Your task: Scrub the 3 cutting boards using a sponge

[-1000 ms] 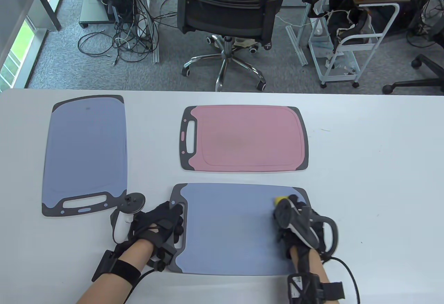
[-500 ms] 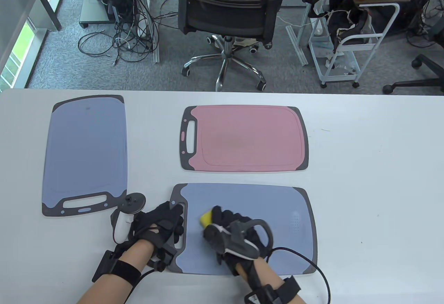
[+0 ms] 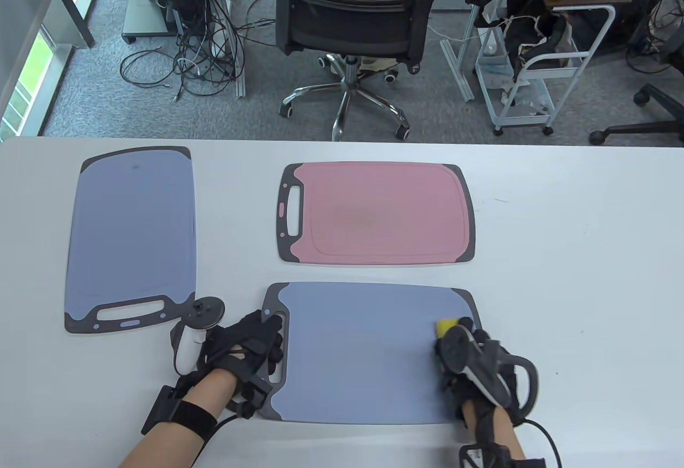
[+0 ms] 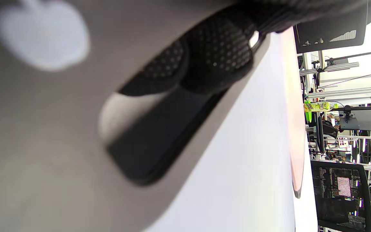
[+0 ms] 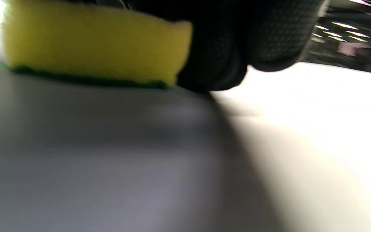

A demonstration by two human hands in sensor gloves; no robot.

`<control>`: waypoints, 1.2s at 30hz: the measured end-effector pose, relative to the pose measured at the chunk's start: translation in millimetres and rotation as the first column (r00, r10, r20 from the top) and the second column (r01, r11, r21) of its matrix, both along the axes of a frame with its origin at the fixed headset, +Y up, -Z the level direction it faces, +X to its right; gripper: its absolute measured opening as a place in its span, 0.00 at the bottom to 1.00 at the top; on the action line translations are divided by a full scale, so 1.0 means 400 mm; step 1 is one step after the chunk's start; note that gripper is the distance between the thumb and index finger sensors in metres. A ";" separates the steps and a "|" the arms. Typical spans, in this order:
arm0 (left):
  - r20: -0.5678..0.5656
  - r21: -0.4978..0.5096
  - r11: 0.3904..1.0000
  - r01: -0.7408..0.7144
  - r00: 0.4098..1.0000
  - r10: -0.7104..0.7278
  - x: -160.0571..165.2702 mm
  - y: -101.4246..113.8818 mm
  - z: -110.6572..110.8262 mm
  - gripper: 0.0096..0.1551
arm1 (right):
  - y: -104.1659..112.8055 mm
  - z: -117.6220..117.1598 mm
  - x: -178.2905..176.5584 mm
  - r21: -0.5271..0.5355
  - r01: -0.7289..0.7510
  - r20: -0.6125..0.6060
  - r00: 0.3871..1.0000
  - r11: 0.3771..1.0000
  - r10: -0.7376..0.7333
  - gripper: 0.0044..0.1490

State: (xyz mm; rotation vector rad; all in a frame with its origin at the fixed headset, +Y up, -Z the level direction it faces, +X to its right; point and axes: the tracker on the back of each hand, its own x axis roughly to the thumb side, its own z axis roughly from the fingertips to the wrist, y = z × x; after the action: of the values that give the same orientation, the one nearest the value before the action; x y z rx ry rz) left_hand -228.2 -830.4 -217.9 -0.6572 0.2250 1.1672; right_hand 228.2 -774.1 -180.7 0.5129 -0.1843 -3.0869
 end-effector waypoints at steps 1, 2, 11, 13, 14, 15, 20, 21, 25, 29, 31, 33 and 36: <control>0.000 0.002 1.000 0.003 1.000 -0.003 0.000 0.000 0.000 0.32 | -0.001 0.001 0.024 -0.033 0.008 0.044 0.999 0.999 -0.006 0.45; 0.000 0.003 1.000 0.005 1.000 -0.005 0.000 0.000 0.000 0.32 | -0.002 0.000 0.029 -0.056 0.020 0.061 0.998 0.998 -0.016 0.45; 0.001 0.007 1.000 0.010 1.000 -0.010 0.000 0.000 0.000 0.31 | 0.031 -0.014 -0.399 -0.018 0.108 -0.544 0.833 0.994 -0.101 0.46; 0.000 0.005 1.000 0.008 1.000 -0.008 -0.001 -0.002 0.000 0.31 | 0.044 0.020 -0.568 0.022 0.018 -0.692 0.722 1.000 0.002 0.46; 0.001 0.004 1.000 0.007 1.000 -0.007 -0.001 -0.001 0.000 0.31 | 0.047 0.036 -0.634 0.041 0.007 -0.751 0.660 0.999 0.026 0.46; 0.001 0.004 1.000 0.005 1.000 -0.005 -0.001 -0.001 0.000 0.31 | 0.047 0.048 -0.671 0.054 0.021 -0.774 0.632 0.998 0.029 0.46; 0.001 0.000 1.000 -0.004 1.000 0.004 -0.001 -0.002 0.002 0.32 | 0.043 0.053 -0.637 0.121 -0.026 -0.729 0.676 0.992 0.107 0.46; 0.001 0.003 1.000 0.000 1.000 0.000 -0.001 -0.001 0.002 0.32 | 0.038 0.043 -0.574 0.099 -0.038 -0.676 0.731 0.994 0.095 0.45; 0.005 0.003 1.000 0.001 1.000 -0.001 0.000 -0.001 0.002 0.32 | 0.022 0.020 -0.306 0.046 -0.062 -0.415 0.907 0.997 0.075 0.45; 0.007 0.003 1.000 0.004 1.000 -0.004 -0.001 -0.002 0.001 0.32 | 0.003 0.028 -0.066 -0.036 -0.083 -0.090 0.993 0.996 0.080 0.45; 0.008 0.005 1.000 0.006 1.000 -0.006 -0.001 -0.002 0.001 0.32 | 0.002 0.033 -0.032 0.000 0.049 -0.017 0.999 0.999 -0.049 0.46; 0.008 0.006 1.000 0.008 1.000 -0.008 -0.001 -0.002 0.001 0.32 | 0.008 0.023 -0.081 0.009 0.068 -0.082 0.994 0.998 -0.067 0.46; 0.007 0.007 1.000 0.010 1.000 -0.010 -0.001 -0.002 0.001 0.32 | 0.020 0.009 -0.235 0.003 0.034 -0.285 0.958 0.999 -0.032 0.46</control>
State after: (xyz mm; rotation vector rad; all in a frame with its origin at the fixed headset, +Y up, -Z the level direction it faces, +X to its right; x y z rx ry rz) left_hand -228.6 -831.1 -217.5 -0.6530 0.2182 1.1554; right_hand 134.3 -766.1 -177.0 0.0598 -0.1774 -3.1463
